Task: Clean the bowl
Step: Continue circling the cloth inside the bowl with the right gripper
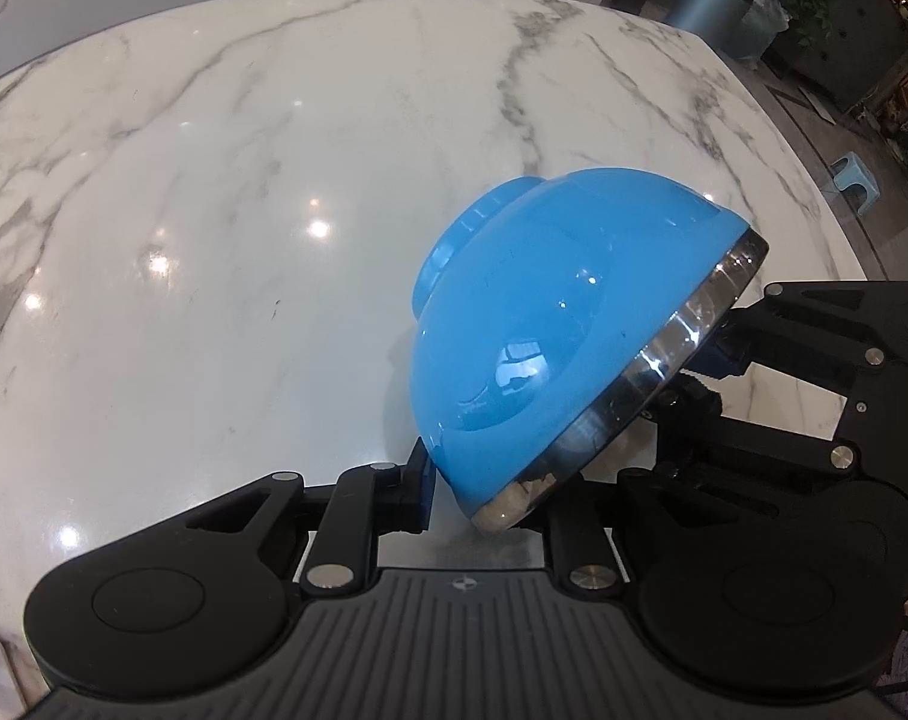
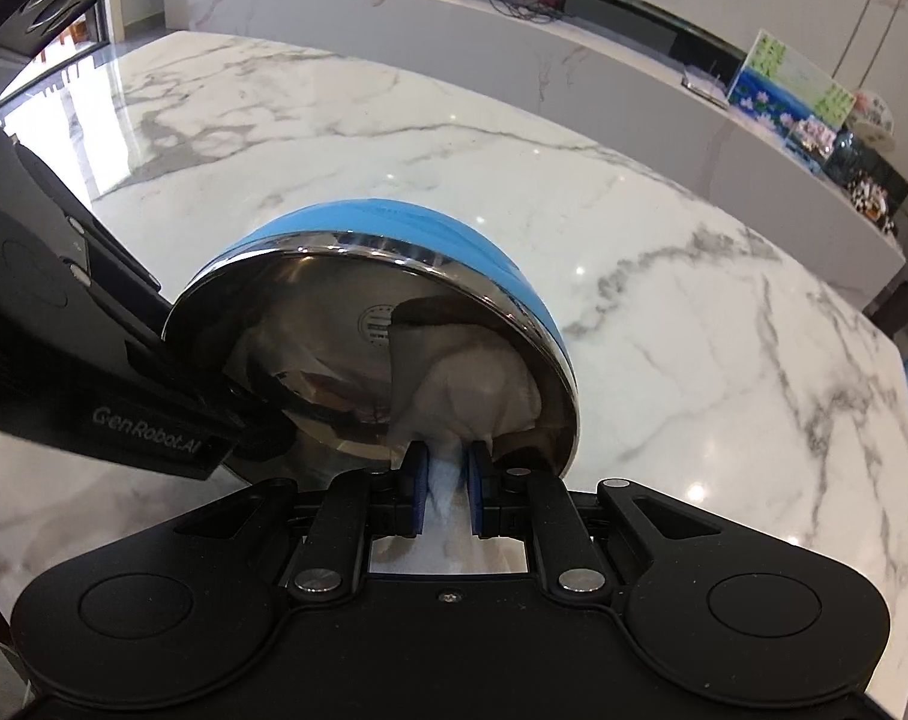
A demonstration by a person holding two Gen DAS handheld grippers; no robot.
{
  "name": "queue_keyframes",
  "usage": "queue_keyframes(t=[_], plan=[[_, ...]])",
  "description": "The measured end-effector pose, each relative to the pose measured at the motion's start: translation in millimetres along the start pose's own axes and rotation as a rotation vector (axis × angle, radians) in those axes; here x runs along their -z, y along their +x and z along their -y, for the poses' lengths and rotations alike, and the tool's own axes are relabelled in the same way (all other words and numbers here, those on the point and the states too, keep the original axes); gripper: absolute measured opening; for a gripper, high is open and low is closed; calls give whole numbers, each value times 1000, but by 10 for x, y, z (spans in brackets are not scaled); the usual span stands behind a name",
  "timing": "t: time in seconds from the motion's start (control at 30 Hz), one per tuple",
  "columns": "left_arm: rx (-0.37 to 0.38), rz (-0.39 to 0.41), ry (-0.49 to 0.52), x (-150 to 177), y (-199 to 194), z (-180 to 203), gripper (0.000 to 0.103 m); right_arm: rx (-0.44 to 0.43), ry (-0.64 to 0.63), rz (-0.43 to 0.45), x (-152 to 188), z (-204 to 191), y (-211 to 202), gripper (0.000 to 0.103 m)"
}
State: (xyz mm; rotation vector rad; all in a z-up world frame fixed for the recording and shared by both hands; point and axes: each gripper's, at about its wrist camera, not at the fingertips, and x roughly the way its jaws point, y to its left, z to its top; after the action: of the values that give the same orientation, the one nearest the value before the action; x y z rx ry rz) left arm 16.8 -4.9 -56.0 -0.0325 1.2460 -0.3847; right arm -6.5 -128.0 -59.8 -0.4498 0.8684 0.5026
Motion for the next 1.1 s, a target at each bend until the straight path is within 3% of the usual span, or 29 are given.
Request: queue_keyframes(t=[0.27, 0.37, 0.43, 0.63, 0.8, 0.9, 1.1], plan=[[-9, 52, -36, -18, 4, -16, 16, -21, 45, -11, -23, 32, 74, 11], [-9, 69, -73, -31, 24, -36, 26, -43, 87, -21, -20, 83, 102, 11], [-3, 69, -86, -37, 45, -37, 27, -51, 114, -29, -15, 110, 124, 11], [18, 84, -140, -34, 118, -32, 27, -68, 151, -37, 2, 136, 149, 12], [16, 87, -140, -36, 128, -34, 23, -138, 199, -49, 13, 173, 153, 12], [28, 80, -132, -36, 128, -40, 17, -146, 198, -50, 13, 169, 144, 12], [15, 69, -99, -31, 99, -21, 17, -113, 142, -44, 7, 98, 118, 11]])
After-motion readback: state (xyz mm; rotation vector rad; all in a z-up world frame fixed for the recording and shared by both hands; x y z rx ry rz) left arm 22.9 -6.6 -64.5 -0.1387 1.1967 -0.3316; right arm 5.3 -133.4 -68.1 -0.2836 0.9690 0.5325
